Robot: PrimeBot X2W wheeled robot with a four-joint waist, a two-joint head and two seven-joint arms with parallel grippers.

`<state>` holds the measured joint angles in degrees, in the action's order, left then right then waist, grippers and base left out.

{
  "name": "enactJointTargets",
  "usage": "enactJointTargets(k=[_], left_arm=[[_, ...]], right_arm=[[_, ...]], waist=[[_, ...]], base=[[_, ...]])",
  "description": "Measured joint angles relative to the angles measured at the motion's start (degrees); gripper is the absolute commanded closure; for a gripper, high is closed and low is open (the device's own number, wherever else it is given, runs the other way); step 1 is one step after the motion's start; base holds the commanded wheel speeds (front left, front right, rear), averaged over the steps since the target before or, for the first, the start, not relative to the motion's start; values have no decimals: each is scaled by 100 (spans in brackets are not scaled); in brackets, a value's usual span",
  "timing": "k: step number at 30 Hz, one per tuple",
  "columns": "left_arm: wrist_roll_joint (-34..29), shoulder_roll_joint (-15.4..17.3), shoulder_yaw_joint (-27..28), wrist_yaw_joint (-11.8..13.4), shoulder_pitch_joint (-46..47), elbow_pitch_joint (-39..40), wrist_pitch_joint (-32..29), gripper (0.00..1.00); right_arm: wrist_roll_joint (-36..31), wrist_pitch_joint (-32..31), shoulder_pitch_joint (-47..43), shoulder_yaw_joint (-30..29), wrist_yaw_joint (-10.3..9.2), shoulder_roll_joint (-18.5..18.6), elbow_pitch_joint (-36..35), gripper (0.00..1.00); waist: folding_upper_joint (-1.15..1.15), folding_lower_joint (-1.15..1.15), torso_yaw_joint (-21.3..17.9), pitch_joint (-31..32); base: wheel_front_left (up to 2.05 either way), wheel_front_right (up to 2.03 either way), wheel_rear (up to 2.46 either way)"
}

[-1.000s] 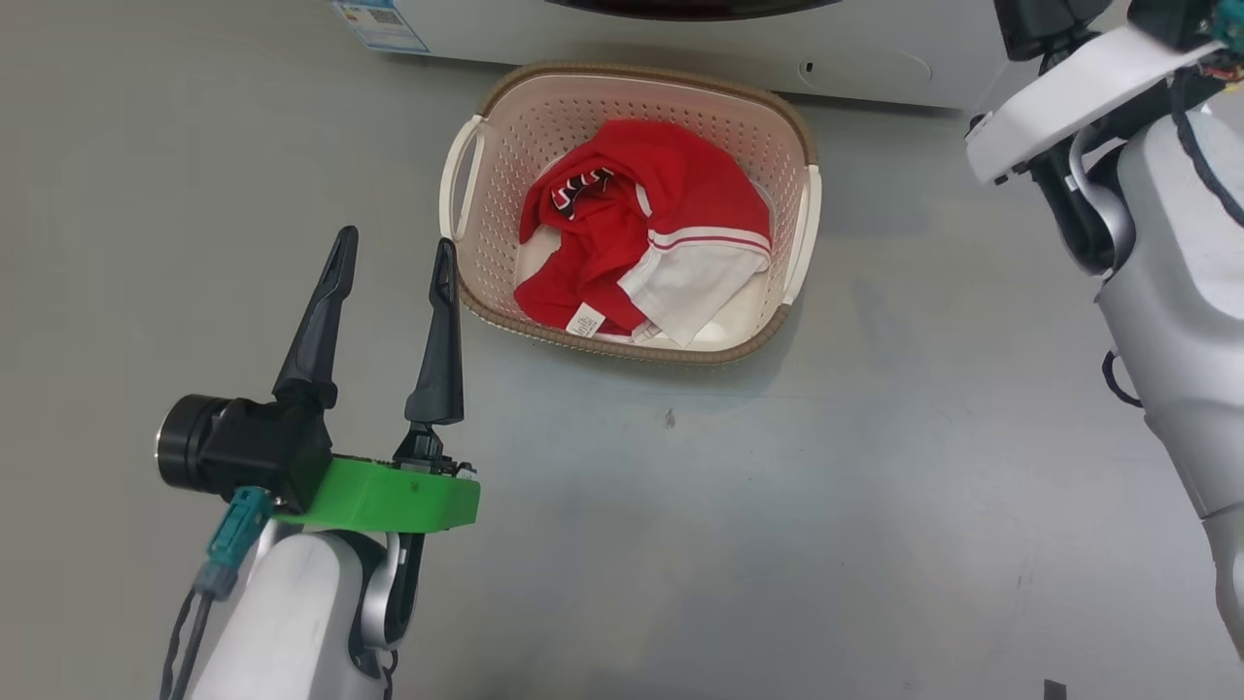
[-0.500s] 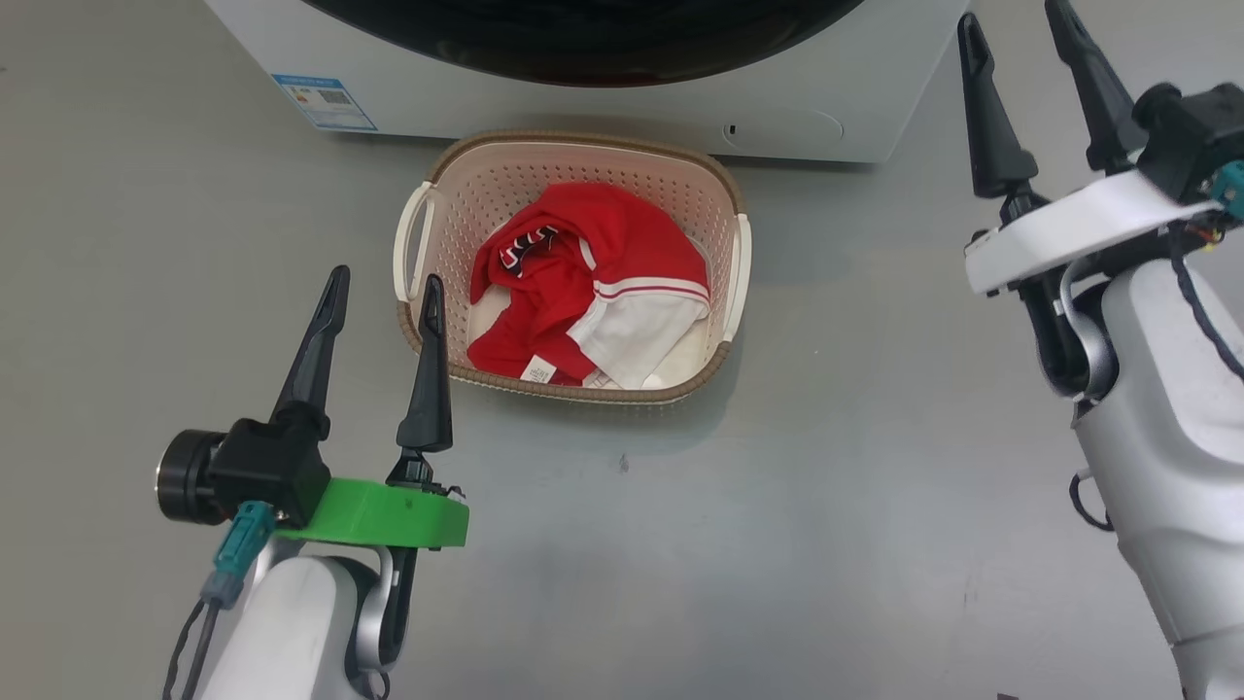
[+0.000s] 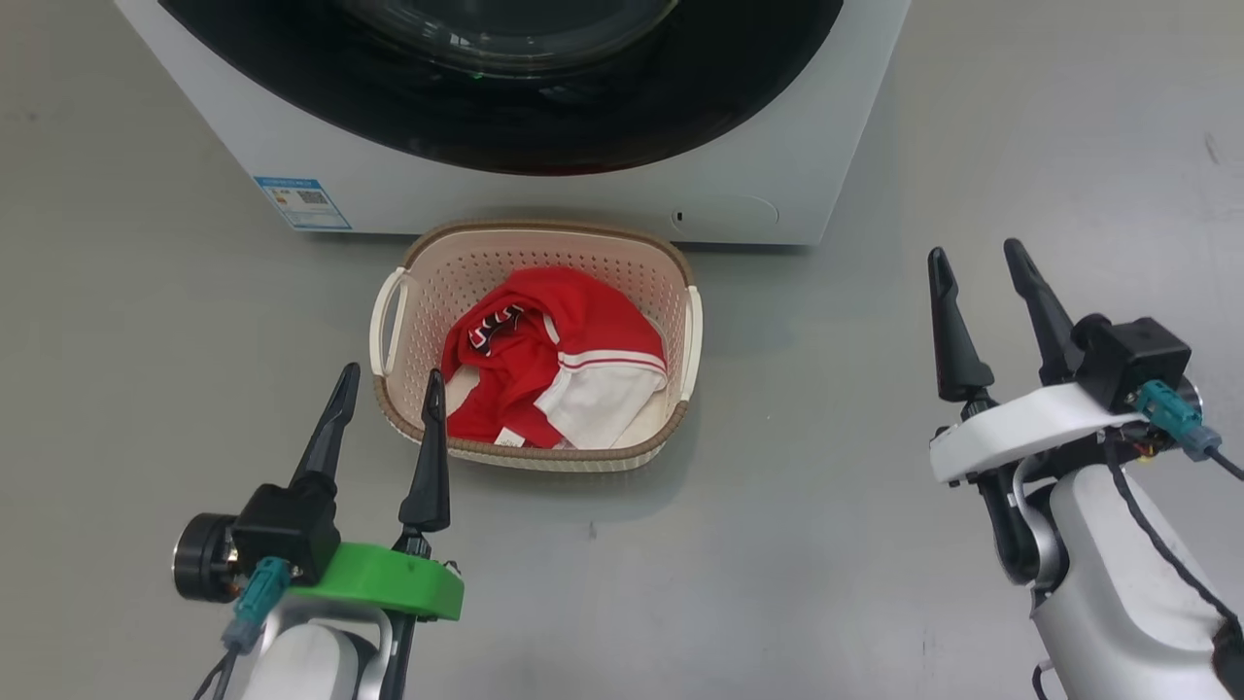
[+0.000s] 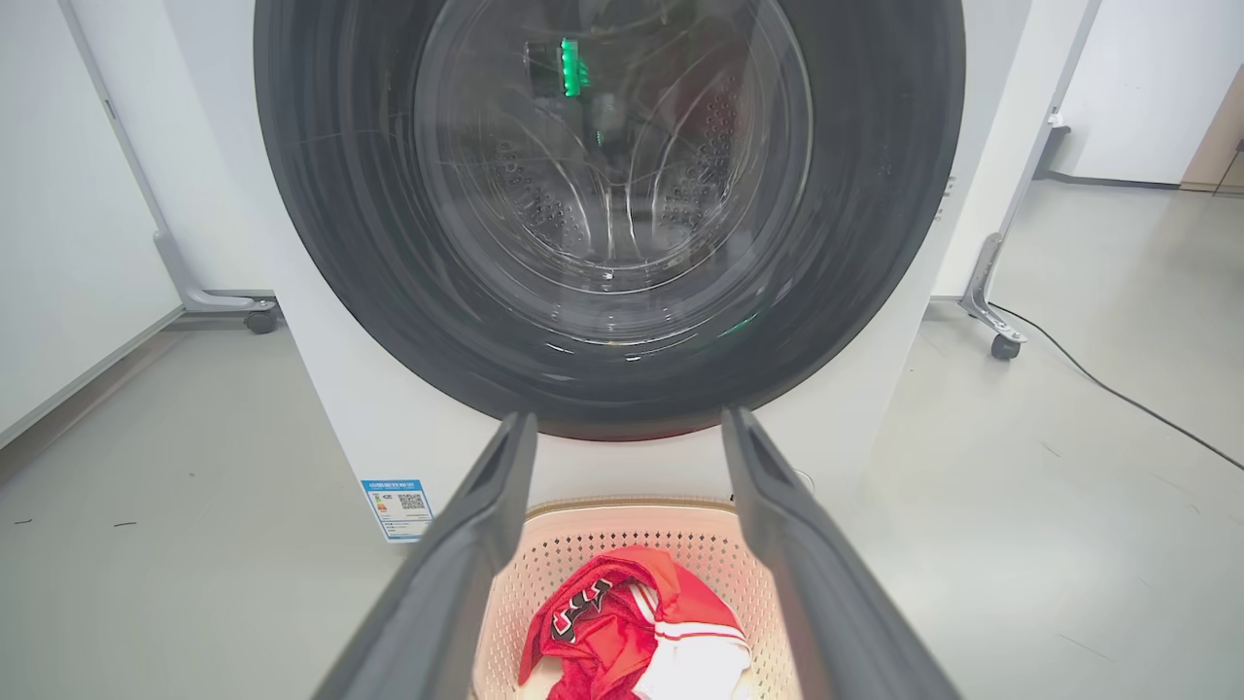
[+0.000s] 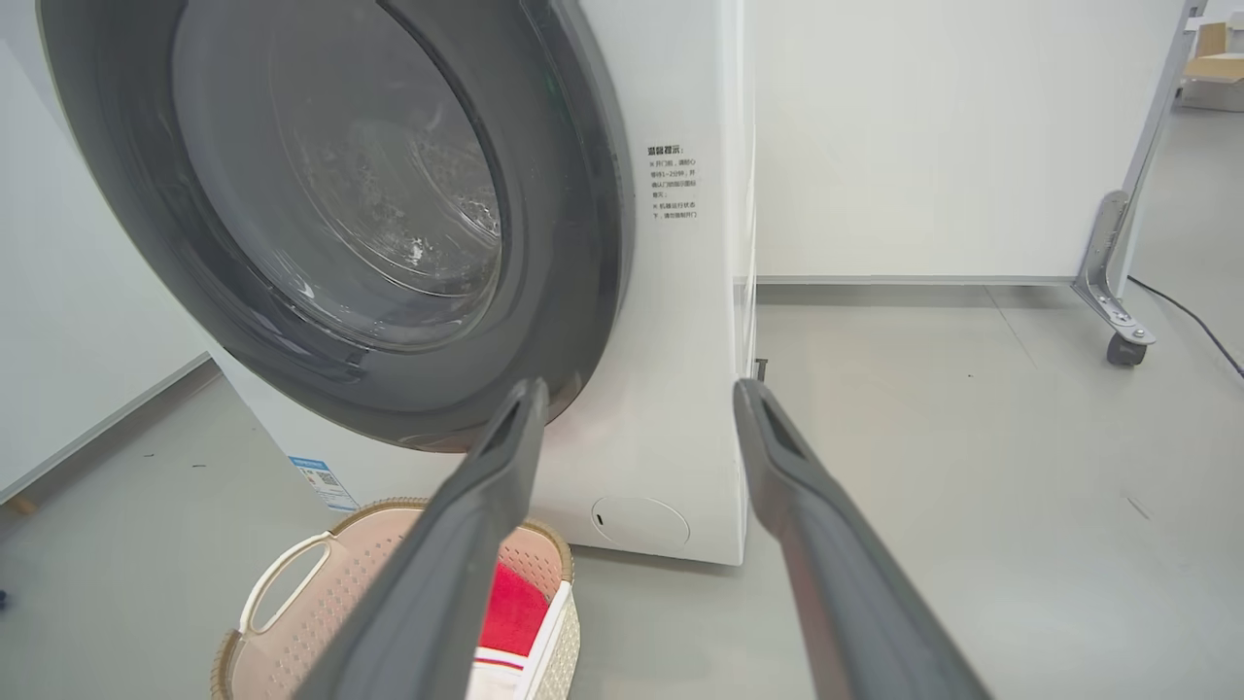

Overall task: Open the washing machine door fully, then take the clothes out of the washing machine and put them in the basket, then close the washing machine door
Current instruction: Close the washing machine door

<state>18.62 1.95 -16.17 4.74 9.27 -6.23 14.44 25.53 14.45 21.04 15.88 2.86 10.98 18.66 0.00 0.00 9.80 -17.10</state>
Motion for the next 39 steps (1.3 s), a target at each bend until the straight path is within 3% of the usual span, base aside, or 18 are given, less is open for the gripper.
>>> enactJointTargets(k=[20, 39], left_arm=[[54, 103, -27, -179, -655, -300, 0, 0], [64, 145, -54, -249, -719, -356, 0, 0]], right_arm=[[-309, 0, -1729, -169, -308, -311, -753, 0], [-458, 0, -2284, -300, -411, -387, -1249, 0]], waist=[[0, 0, -530, 948], [0, 0, -631, 1174]], base=[[0, 0, 0], [0, 0, 0]])
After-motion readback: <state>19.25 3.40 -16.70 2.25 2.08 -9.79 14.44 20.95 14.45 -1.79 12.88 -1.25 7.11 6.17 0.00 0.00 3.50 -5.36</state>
